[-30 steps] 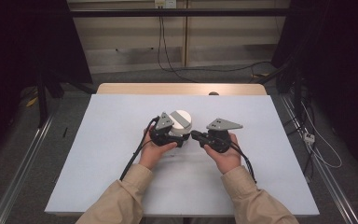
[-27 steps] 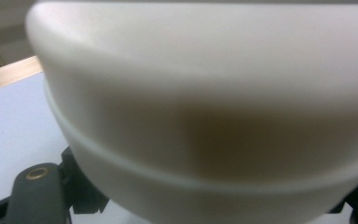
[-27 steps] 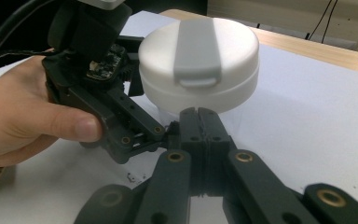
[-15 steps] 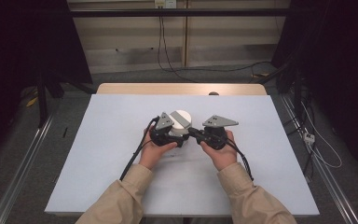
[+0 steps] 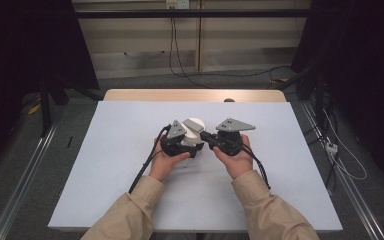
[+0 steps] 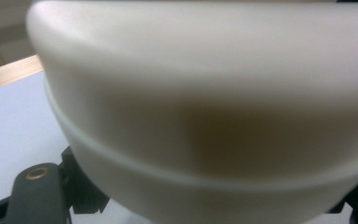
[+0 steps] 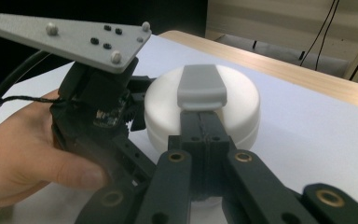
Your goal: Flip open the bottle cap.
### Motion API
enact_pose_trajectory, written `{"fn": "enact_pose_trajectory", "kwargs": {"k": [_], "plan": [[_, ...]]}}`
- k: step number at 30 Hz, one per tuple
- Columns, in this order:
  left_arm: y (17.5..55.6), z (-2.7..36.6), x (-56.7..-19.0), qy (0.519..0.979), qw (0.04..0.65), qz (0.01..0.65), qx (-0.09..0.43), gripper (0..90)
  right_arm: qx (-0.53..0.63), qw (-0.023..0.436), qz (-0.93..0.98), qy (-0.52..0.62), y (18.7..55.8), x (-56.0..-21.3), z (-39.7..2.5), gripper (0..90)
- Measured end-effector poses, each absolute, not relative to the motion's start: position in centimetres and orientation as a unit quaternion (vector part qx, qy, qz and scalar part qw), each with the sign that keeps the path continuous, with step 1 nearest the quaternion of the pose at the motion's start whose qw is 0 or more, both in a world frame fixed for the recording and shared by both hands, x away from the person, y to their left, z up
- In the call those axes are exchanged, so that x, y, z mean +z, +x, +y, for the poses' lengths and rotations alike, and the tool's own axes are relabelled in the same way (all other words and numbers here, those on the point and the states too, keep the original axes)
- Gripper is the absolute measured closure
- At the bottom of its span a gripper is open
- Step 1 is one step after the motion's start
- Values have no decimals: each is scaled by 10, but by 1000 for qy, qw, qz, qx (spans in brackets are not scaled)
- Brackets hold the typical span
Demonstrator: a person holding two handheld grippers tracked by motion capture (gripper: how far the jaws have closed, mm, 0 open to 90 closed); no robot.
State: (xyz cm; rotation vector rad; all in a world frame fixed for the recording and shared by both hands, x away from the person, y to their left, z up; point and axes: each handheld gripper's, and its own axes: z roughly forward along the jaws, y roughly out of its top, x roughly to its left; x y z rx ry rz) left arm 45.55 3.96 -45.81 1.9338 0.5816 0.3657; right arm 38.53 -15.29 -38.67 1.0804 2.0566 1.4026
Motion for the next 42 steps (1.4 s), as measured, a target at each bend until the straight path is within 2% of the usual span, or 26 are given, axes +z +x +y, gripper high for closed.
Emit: {"fn": "enact_pose_trajectory", "kwargs": {"k": [42], "plan": [[456, 39, -459, 803, 522, 247, 147, 187, 497, 233, 744, 381, 413, -366, -134, 900]]}}
